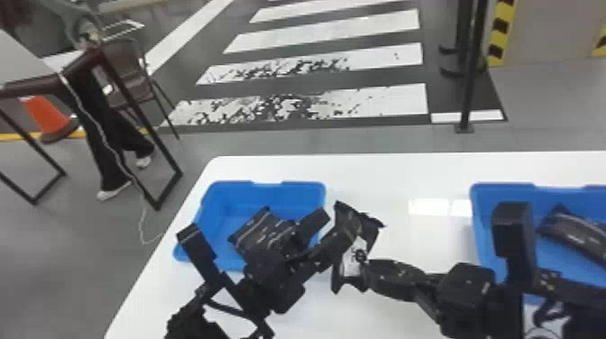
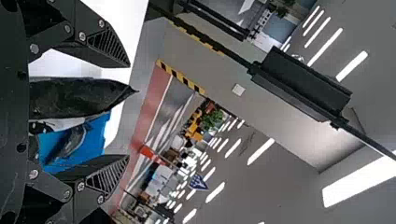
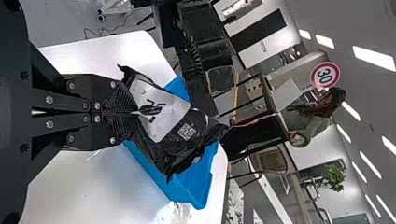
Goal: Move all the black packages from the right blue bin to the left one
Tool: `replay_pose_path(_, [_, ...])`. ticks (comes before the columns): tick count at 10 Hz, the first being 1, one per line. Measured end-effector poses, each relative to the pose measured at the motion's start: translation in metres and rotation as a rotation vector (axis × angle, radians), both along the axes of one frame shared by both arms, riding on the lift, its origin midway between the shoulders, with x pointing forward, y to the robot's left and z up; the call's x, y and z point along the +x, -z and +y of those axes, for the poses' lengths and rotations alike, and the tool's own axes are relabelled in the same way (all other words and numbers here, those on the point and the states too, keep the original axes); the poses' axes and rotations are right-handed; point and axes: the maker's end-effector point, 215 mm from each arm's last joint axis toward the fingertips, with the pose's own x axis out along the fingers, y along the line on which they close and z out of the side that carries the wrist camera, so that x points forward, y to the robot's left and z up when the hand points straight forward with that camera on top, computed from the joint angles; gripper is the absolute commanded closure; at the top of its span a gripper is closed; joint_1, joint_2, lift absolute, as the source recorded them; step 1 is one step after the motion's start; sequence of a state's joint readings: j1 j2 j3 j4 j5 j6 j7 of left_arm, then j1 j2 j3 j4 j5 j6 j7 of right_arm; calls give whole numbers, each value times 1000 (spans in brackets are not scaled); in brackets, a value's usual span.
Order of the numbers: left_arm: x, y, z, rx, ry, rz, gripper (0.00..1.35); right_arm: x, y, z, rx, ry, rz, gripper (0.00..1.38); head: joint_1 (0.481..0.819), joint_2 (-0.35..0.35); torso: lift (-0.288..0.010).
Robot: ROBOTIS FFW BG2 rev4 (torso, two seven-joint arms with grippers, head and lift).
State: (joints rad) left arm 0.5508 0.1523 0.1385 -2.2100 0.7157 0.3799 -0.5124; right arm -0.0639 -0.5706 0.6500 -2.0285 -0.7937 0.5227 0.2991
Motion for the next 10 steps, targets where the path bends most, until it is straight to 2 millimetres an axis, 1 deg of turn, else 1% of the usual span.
replay_pose_path(1, [-1,0,-4,-4,11,2,381,0,0,0,0,0,0,1187,695,309,-132])
replay_pose_path(2, [-1,4,-5,18,16,8,377,0,0,0,1,0,1,1187,695,306,-132])
replay_pose_path(4, [1,18,4,90,0,24,384,0,0,1,3,1,3,1187,695,313,-132])
replay_pose_path(5, [1,22,8,114,-8,27,432,0,1,1,3,1,5,1185,695,321,-132])
replay_pose_path(7, [2,28,6,120,-6,49,797,1,3,0,1,3,8,1185,695,320,-132])
replay_pose_path(8, [0,33,2,117,4,73,1053,1,3,0,0,3,9,1187,695,317,-132])
replay_pose_path(9, [-1,40,0,119,17,100,1217,0,4,0,0,2,10,1185,695,313,-132])
replay_pose_path(10, [-2,41,0,129,21,110,1213,0,4,0,0,3,11,1187,695,312,-132])
